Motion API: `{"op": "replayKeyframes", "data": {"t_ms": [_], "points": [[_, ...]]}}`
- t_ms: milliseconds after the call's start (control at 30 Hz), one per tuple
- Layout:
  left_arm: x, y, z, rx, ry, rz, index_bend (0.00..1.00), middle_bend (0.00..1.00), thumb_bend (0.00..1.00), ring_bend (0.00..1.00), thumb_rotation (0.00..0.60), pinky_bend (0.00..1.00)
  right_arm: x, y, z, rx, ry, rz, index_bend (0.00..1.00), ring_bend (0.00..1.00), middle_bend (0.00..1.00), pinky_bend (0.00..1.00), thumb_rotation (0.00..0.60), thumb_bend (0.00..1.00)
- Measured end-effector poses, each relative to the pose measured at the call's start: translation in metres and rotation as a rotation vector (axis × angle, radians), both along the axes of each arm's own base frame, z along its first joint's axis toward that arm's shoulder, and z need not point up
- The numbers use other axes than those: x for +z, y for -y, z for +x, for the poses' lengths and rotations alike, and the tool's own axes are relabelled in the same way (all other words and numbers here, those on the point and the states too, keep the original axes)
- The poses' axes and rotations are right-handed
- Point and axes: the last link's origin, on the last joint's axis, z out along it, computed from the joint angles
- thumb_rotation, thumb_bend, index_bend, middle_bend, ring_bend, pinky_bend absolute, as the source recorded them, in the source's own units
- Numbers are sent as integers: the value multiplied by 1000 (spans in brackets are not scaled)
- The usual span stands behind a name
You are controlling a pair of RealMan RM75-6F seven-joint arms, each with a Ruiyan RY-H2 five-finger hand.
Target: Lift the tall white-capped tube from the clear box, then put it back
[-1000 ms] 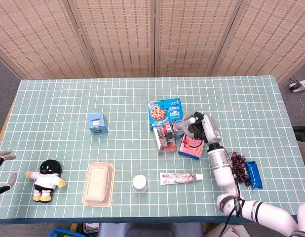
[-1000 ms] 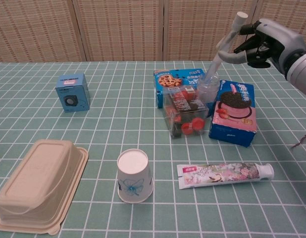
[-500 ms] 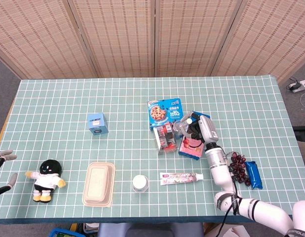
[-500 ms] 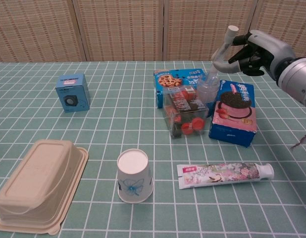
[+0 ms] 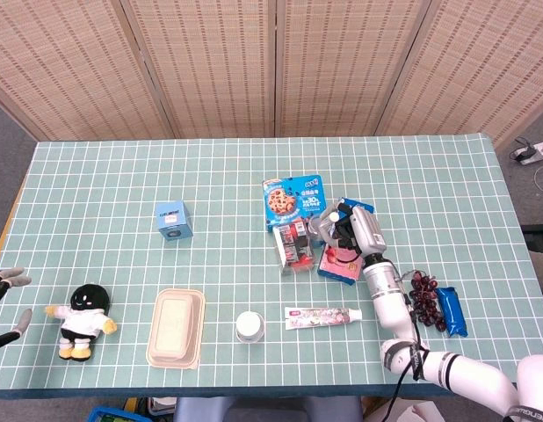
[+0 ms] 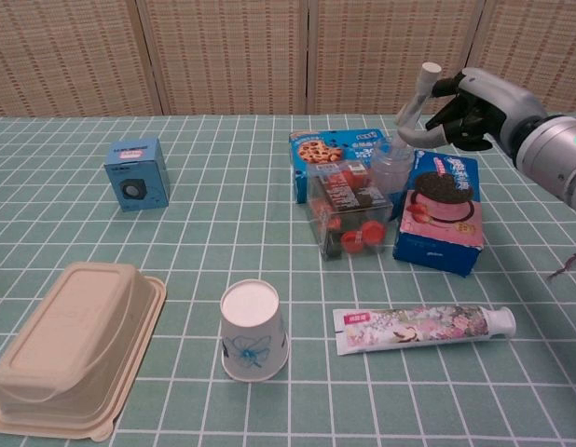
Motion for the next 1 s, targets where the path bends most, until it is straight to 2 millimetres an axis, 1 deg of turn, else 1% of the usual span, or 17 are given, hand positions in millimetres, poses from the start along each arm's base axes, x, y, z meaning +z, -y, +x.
{"op": "replayKeyframes", "data": {"t_ms": [100,200,267,300,367,467,633,733,800,867,1000], "points": [[0,0,0,2,-1,0,409,243,358,181,600,338,-1,0,0,-1,-5,5,731,1000,1000,1000,600,728],[0,0,0,2,-2,-2,412,243,357,181,600,338,-2,0,-1,2,-13,14,655,1000,1000,1000,600,683],[0,-1,0,2,-2,-4,413,243,357,181,600,338,-2,0,-1,7,-21,21,561,1000,1000,1000,600,617],[0,-1,-1,2,-2,-4,413,243,358,181,600,338,-2,0,-1,11,-26,25,531,1000,1000,1000,600,592],[0,-1,-1,3,-2,-5,413,243,357,181,600,339,-1,0,-1,15,-30,27,455,1000,1000,1000,600,506],[0,-1,-1,3,-2,-5,421,243,358,181,600,338,-1,0,-1,17,-32,26,380,1000,1000,1000,600,407],[-1,-1,-1,4,-7,-8,430,243,357,181,600,338,1,-1,-3,21,-36,30,333,1000,1000,1000,600,327],[-2,-1,-1,5,-10,-10,430,243,357,181,600,338,3,-1,-3,25,-38,27,298,1000,1000,1000,600,259],[-2,-1,-1,7,-11,-11,430,243,357,181,600,339,4,-2,-3,31,-42,19,263,1000,1000,1000,600,188],[-2,-2,-1,8,-11,-10,430,243,358,181,600,339,7,-3,-3,40,-49,7,247,1000,1000,1000,600,141],[-2,-2,-1,10,-13,-11,430,243,358,181,600,338,16,-8,-4,66,-83,-24,238,1000,1000,1000,600,108]]}}
